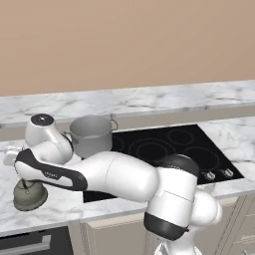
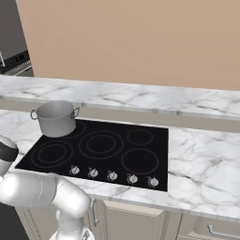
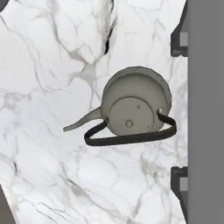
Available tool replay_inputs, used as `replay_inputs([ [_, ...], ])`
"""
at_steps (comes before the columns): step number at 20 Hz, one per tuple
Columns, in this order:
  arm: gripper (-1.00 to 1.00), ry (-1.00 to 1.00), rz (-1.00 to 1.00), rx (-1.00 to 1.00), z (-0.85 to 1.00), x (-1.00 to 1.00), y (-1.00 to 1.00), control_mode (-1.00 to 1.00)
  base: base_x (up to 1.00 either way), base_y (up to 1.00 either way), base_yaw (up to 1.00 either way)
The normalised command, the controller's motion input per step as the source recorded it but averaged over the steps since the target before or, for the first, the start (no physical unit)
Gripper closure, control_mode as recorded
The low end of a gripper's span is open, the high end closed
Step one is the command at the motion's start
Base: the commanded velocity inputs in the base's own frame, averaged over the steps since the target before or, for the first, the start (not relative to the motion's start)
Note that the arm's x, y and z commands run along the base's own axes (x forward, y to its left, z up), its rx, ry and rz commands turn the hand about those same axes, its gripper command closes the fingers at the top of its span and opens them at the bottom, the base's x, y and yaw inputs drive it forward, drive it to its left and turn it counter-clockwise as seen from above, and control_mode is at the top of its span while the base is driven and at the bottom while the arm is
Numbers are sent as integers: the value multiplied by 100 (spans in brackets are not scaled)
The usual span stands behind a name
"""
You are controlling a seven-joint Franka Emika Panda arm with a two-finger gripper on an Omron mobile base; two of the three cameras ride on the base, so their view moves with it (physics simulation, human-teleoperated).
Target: Pick the kettle from the counter and place it on a stove burner. Then turn the burner on.
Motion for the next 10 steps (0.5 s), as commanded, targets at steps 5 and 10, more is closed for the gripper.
replay_inputs([
  [5,-100,0,0,0,-28,14,23,-100,0,0,0],
  [10,-100,0,0,0,-31,5,5,-100,0,0,0],
])
